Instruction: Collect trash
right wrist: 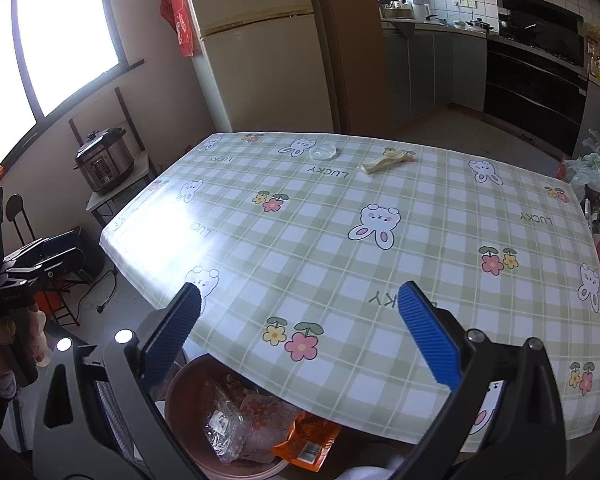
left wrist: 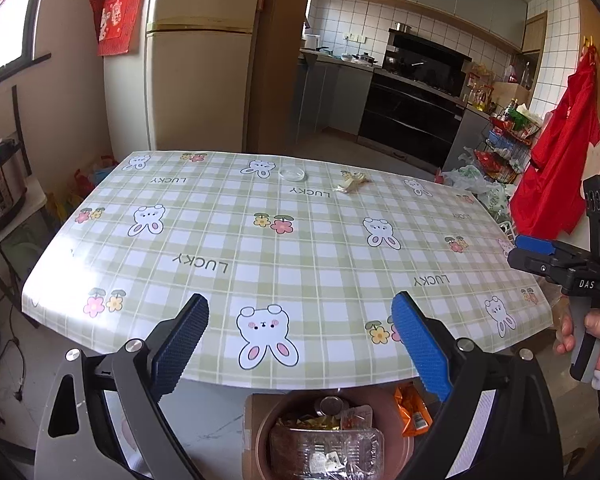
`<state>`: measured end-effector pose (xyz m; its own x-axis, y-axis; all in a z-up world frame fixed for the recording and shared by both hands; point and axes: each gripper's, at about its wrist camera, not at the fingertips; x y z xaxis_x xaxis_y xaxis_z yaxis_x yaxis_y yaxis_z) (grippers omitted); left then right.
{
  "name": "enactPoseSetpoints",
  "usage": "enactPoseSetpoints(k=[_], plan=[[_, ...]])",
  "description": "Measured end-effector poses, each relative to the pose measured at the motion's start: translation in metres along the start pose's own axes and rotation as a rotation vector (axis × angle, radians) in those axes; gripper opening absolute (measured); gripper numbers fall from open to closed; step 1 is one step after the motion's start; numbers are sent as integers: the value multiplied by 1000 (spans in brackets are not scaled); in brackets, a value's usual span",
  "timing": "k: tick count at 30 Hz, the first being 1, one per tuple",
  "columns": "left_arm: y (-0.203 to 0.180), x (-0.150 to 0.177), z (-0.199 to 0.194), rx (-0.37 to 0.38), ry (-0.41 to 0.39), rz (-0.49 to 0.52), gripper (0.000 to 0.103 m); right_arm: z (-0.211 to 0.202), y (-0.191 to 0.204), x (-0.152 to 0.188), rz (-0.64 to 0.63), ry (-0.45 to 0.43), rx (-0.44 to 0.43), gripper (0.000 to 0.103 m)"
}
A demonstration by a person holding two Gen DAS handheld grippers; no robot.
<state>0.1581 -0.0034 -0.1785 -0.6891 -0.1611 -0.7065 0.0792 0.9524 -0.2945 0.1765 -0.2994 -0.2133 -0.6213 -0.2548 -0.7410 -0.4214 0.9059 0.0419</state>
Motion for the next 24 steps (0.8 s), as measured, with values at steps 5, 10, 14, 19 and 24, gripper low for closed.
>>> enactPoseSetpoints(k=[5,10,14,19,24], plan=[[-8,-28,39,15,24,13,91,26,-25,-12,4,28,13,97],[-16,-62,98,18,54,39,91,62,-53,-25,14,65,26,97],[-15,-98,163,6,85,20,91,96,-74,-39,18,84,37,97],[-7,-142,276,-78,145,-17,91,143,-104,-54,49,113,30,97],[-11,-172,368,-73,162,24,91,193,-128,-66,47,163,27,97]])
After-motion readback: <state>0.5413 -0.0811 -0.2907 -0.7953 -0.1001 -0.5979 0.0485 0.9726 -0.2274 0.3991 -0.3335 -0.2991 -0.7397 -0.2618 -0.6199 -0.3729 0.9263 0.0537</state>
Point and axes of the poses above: each gripper's, at about its wrist camera, not at the fingertips, and z roughly the way its jaws point, y to its left, x to its underside, and after that the axes turned 13 degrees about -z, right-handed
